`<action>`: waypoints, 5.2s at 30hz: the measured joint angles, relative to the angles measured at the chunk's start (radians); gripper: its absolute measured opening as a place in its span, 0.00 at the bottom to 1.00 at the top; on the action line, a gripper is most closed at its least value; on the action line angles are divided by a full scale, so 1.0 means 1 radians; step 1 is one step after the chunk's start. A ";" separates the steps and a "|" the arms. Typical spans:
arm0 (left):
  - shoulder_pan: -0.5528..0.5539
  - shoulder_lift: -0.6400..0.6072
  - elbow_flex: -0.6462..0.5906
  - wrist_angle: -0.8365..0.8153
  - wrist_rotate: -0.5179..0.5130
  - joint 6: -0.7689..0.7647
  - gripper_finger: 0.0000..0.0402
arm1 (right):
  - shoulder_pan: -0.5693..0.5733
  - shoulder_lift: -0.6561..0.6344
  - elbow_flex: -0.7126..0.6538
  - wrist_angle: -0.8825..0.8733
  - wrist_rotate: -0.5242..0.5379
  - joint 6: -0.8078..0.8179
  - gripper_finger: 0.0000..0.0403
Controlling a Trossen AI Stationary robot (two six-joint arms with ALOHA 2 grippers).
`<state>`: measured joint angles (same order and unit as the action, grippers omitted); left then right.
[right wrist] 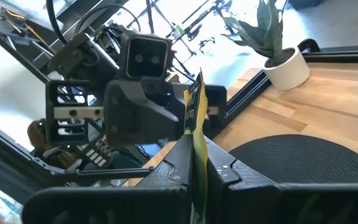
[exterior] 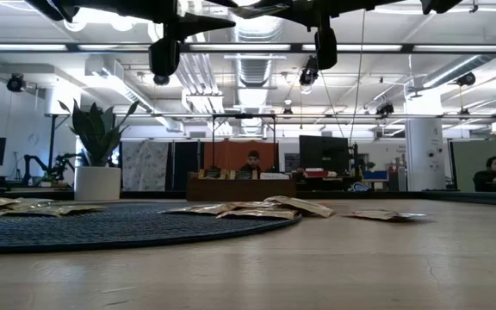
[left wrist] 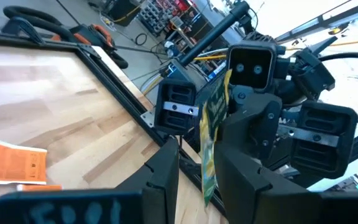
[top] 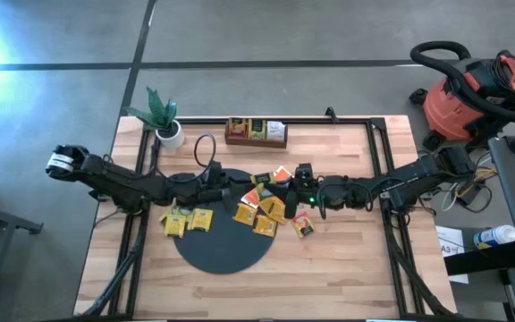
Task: Pick & Place Tea
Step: Put the yellow tea bag into the middle section of the wooden organizer
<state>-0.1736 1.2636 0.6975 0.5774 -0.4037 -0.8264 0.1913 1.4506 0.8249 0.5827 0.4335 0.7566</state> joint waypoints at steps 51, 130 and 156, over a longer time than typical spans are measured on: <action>0.002 0.088 0.054 -0.137 0.100 0.133 0.00 | 0.009 -0.007 0.157 -0.497 -0.113 -0.133 0.38; -0.080 -0.043 0.083 -0.508 -0.200 0.129 0.05 | -0.366 0.286 0.790 -1.306 -0.447 -0.713 0.02; -0.005 -0.013 0.082 -0.489 -0.044 0.275 0.01 | -0.348 0.286 0.790 -1.253 -0.748 -0.656 0.39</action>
<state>-0.1783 1.2510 0.7792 0.0887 -0.4481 -0.5514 -0.1564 1.7370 1.6154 -0.6702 -0.3143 0.1010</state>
